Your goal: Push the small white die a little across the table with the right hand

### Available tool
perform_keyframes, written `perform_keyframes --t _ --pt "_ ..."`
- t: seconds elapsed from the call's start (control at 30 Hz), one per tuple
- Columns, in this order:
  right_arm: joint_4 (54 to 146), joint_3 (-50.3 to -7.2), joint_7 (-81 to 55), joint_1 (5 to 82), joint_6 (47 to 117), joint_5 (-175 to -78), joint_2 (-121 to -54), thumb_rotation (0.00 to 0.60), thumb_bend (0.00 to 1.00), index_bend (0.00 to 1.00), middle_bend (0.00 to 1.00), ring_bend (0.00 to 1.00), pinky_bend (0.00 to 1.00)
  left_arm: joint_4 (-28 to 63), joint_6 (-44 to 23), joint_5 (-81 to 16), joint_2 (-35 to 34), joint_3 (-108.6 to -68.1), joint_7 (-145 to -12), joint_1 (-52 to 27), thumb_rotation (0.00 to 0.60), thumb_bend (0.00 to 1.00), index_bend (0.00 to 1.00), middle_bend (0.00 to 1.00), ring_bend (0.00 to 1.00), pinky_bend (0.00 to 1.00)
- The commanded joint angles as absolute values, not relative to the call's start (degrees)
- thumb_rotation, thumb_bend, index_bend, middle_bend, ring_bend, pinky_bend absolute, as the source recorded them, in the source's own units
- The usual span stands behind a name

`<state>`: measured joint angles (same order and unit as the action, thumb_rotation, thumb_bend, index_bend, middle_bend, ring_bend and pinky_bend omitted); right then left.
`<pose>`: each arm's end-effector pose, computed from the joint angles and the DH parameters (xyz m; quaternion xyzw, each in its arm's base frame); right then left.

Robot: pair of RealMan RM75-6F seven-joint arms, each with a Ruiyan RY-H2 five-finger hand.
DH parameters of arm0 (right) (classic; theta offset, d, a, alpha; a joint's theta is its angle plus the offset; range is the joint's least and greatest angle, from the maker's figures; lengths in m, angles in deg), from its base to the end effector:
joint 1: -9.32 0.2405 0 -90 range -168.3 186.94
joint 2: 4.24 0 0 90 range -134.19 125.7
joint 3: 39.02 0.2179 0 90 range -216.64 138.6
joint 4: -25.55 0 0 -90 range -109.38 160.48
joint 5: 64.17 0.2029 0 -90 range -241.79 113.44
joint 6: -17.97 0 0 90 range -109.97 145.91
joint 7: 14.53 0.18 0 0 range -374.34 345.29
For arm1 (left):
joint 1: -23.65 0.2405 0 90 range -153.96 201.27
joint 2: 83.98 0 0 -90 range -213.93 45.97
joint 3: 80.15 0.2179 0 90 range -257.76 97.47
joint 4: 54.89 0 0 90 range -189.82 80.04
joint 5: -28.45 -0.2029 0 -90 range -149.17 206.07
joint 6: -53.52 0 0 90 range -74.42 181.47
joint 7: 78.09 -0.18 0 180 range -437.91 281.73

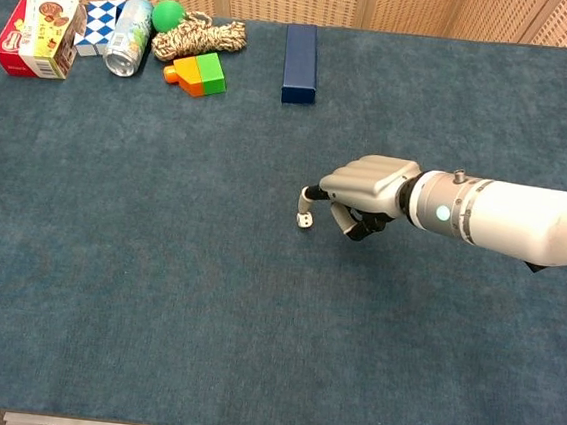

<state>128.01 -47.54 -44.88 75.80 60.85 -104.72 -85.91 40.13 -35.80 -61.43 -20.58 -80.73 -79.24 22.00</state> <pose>-0.0889 -0.2727 -0.0764 0.8894 -0.3477 0.1555 0.2527 -0.2644 0.1897 0.1492 -0.5943 -0.3839 -0.3993 0.5830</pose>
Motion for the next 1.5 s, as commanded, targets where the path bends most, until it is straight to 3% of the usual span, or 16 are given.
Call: perform_keyframes --t 0.03,0.3,0.5,0.63,0.73,0.83,0.93,1.03,1.27,1.5 --pt "129.24 -48.02 -44.78 75.13 61.39 -105.96 -84.86 0.6 1.0 0.22 1.0 1.0 1.0 40.19 -35.74 -61.46 -20.55 -80.72 -79.38 21.96 0.6 0.22 0.14 0.14 0.17 0.1" --pt "132.31 -47.97 -43.59 72.71 64.19 -109.61 -81.37 0.6 1.0 0.22 1.0 1.0 1.0 40.55 -35.99 -61.55 -20.63 -80.75 -79.43 22.03 0.6 0.22 0.14 0.14 0.17 0.1" --pt "134.61 -48.93 -41.47 66.29 73.19 -115.73 -75.95 0.6 0.98 0.22 0.97 1.0 1.0 39.75 -36.11 -60.76 -20.65 -80.92 -78.85 22.31 0.6 0.22 0.14 0.14 0.17 0.1" --pt "135.46 -50.02 -40.19 60.24 81.4 -119.42 -72.8 0.6 0.66 0.22 0.82 0.94 1.0 39.13 -35.93 -60.4 -20.61 -81.05 -78.42 22.28 0.6 0.22 0.14 0.14 0.17 0.1" --pt "135.46 -50.48 -38.23 55.44 87.34 -122.81 -70.65 0.6 0.47 0.22 0.63 0.75 0.99 38.94 -35.64 -60.15 -20.68 -81.2 -78.24 22.12 0.6 0.22 0.14 0.14 0.17 0.1" --pt "133.67 -50.98 -36.69 50.55 93.31 -126.79 -69.27 0.6 0.38 0.21 0.47 0.57 0.84 38.83 -35.76 -60.38 -20.62 -81.2 -78.31 22.09 0.6 0.22 0.14 0.14 0.17 0.1" --pt "130.4 -51.57 -36.22 45.55 99.17 -130.37 -68.93 0.6 0.36 0.2 0.38 0.45 0.68 38.81 -35.93 -60.57 -20.48 -81.25 -78.52 22.06 0.6 0.22 0.14 0.14 0.17 0.1" --pt "128.13 -51.5 -33.83 40.83 103.68 -132.39 -68.34 0.6 0.36 0.2 0.35 0.4 0.61 38.9 -36.0 -60.37 -20.45 -81.44 -78.74 22.03 0.6 0.22 0.14 0.14 0.17 0.1" --pt "125.57 -51.11 -30.42 31.73 110.09 -134.58 -66.34 0.6 0.36 0.2 0.35 0.39 0.61 39.08 -35.93 -60.47 -20.34 -81.47 -79.6 21.91 0.6 0.22 0.14 0.14 0.17 0.1" --pt "125.79 -50.21 -29.04 26.07 112.19 -136.28 -64.97 0.6 0.36 0.2 0.35 0.39 0.61 39.53 -35.41 -60.52 -20.32 -81.31 -80.35 21.69 0.6 0.22 0.14 0.14 0.17 0.1"
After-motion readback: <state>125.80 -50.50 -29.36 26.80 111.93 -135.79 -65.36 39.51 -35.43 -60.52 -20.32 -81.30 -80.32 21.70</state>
